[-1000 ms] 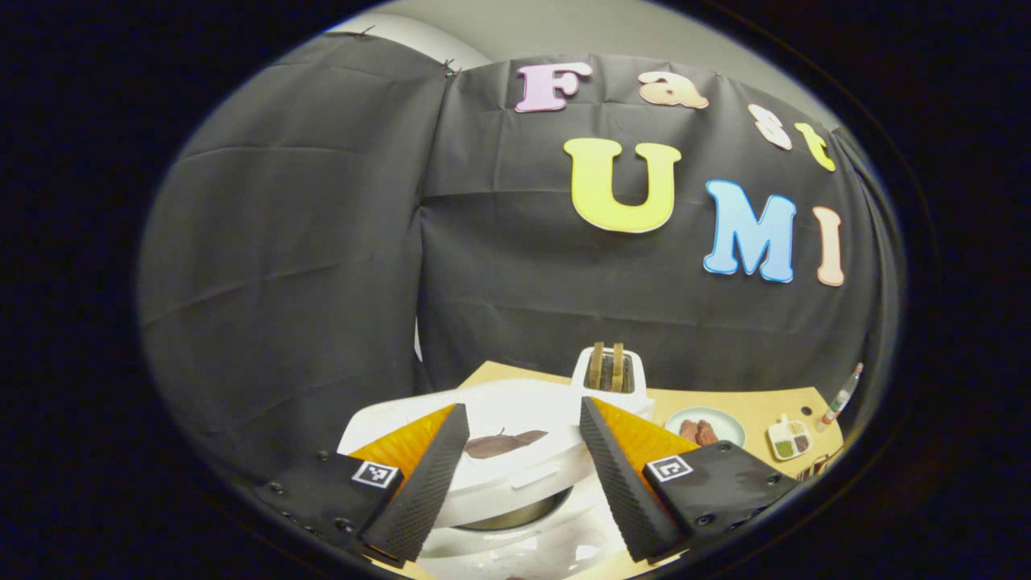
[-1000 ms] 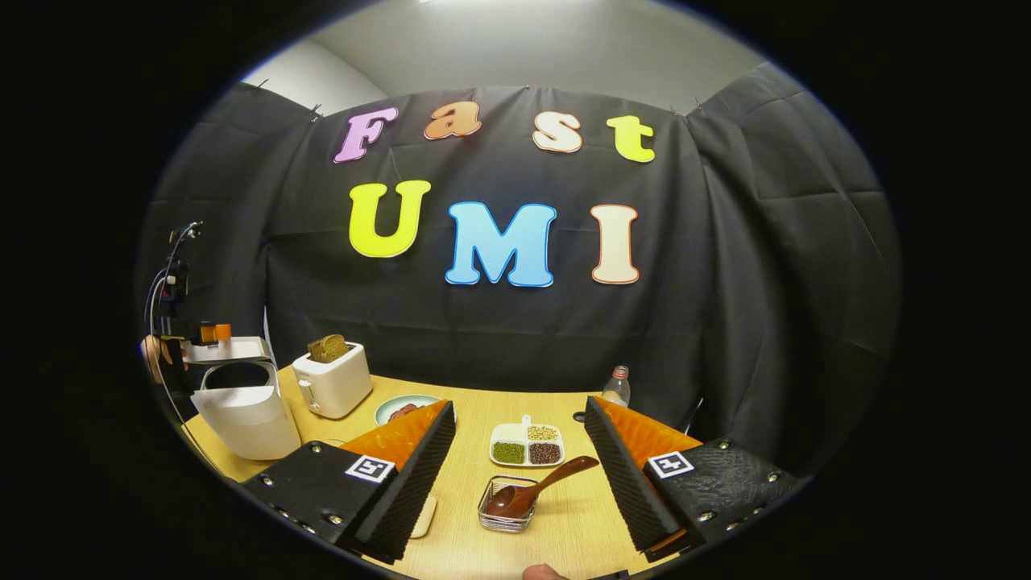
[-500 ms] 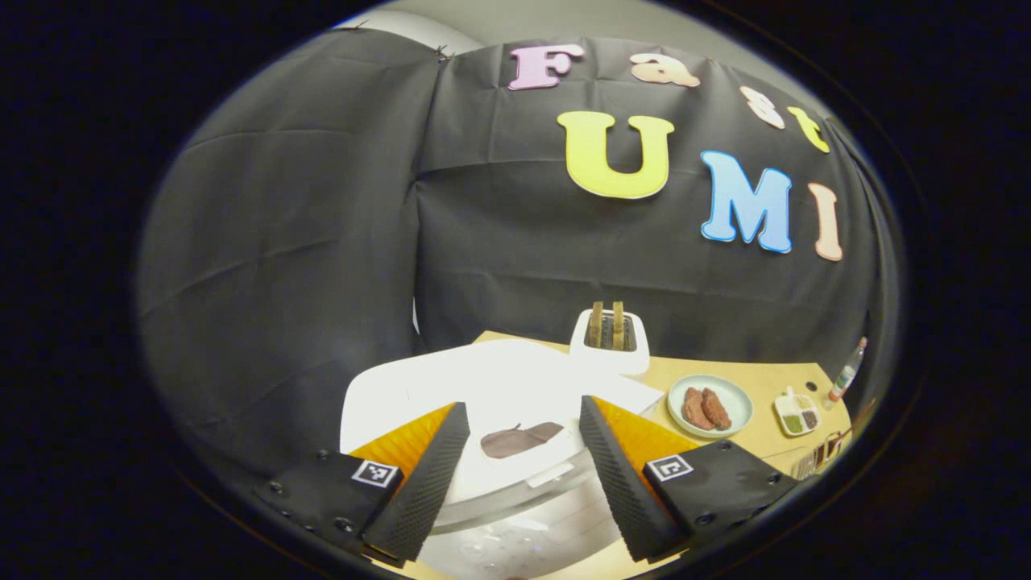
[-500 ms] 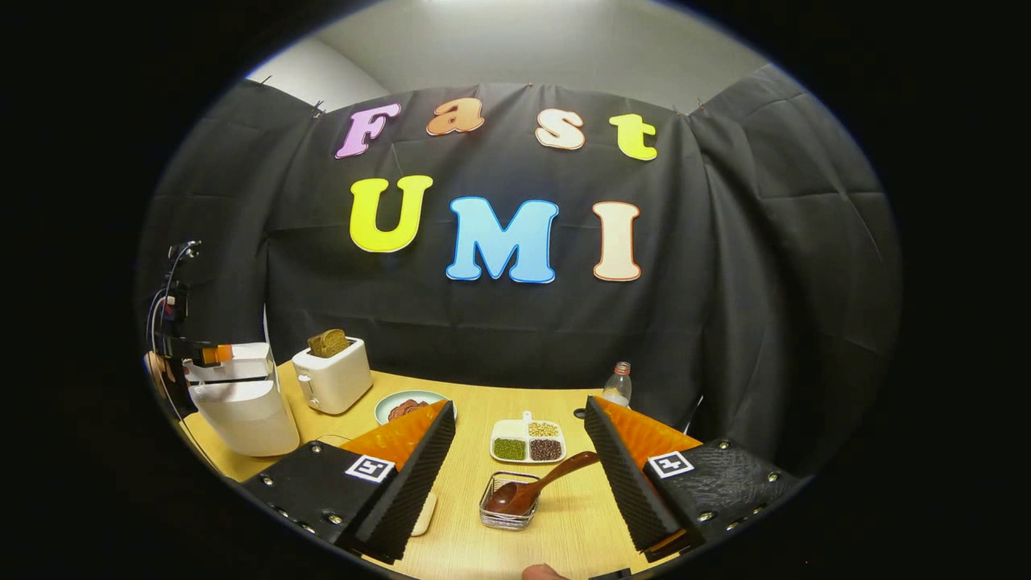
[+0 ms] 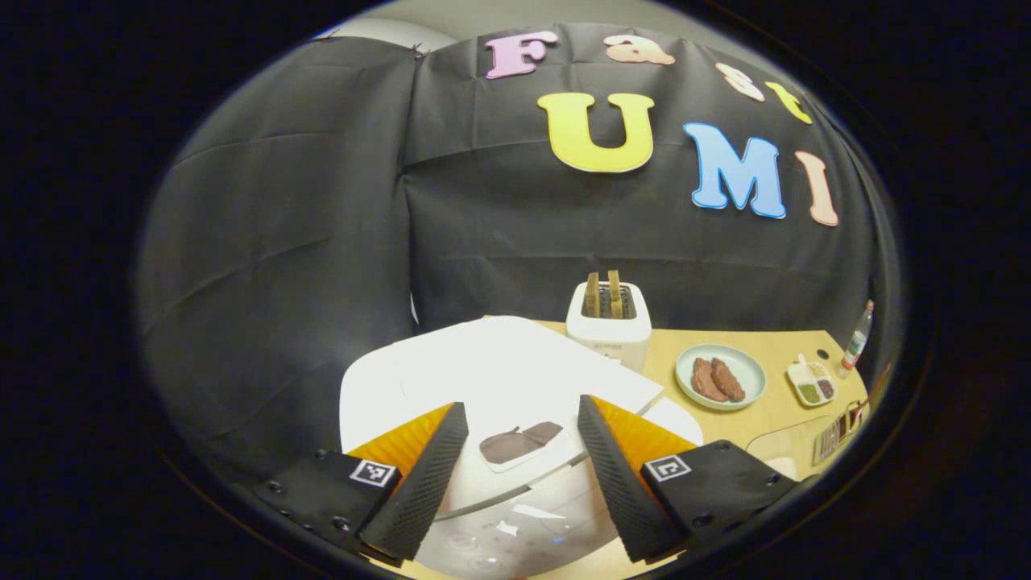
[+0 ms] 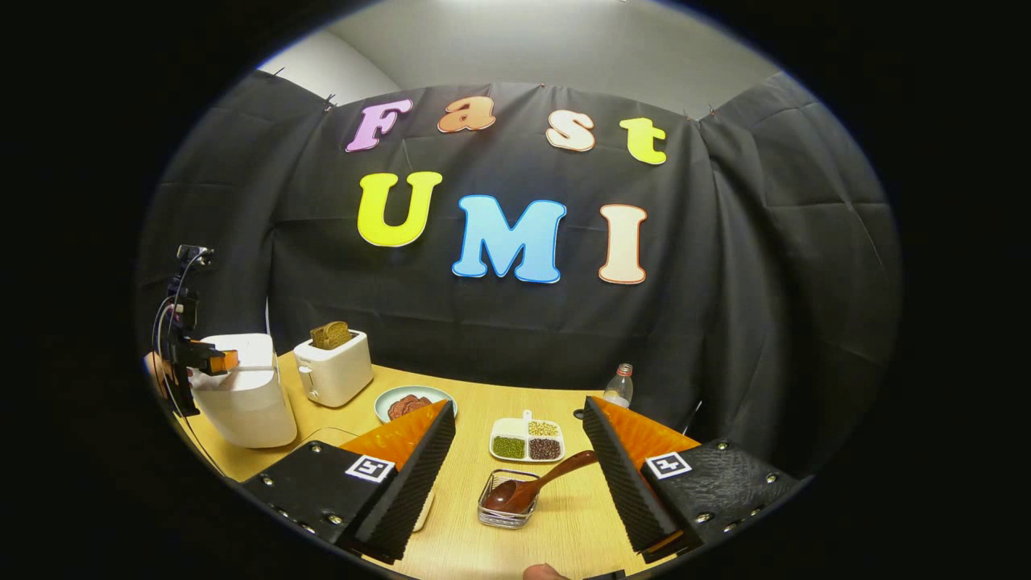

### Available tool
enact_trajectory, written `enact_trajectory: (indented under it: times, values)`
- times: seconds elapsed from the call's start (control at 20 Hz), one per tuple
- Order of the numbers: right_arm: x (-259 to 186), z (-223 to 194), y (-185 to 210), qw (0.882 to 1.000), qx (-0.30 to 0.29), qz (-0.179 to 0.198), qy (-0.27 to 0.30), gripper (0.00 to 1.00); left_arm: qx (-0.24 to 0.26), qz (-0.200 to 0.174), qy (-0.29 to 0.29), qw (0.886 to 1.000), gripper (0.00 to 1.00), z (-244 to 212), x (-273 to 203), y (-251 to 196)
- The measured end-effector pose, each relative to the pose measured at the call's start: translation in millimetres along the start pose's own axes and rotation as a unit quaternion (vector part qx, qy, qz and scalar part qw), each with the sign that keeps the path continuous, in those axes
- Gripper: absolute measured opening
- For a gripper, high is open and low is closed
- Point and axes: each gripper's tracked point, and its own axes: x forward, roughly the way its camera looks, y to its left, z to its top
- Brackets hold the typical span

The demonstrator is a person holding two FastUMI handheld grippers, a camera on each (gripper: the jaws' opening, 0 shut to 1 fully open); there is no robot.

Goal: Close the left gripper, press the button to open the rice cooker; take a wooden spoon from the chopstick holder with the right hand, scoop a spoonful of rice and pour it into the rice cooker, then put the wooden spoon back into the chopstick holder.

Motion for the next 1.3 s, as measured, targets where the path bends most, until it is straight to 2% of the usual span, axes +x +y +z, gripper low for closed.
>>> enact_trajectory:
  times: [0.1,0.3,0.75,0.95,1.1,1.15,1.3]
  values:
    - [0,-1,0,1.000,0.001,0.000,0.001,0.98,0.008,0.000,0.009,1.000,0.99,-7,-1,-2]
    - [3,-1,6,1.000,0.015,0.008,0.004,0.98,-0.008,0.000,0.007,1.000,0.99,-9,2,-2]
    - [6,18,38,0.998,0.032,0.049,-0.012,0.97,0.012,-0.026,-0.004,1.000,0.98,-2,-4,-2]
    - [-1,31,48,0.997,0.033,0.059,-0.024,0.98,0.010,-0.037,-0.078,0.996,0.96,41,-38,-7]
    - [-10,45,54,0.997,0.033,0.061,-0.041,0.98,0.013,-0.066,-0.138,0.988,0.97,74,-86,-21]
    - [-12,50,56,0.996,0.036,0.061,-0.048,0.98,0.016,-0.070,-0.155,0.985,0.95,82,-103,-24]
    - [-23,63,62,0.994,0.050,0.061,-0.073,0.97,0.003,-0.080,-0.189,0.979,0.97,101,-149,-33]
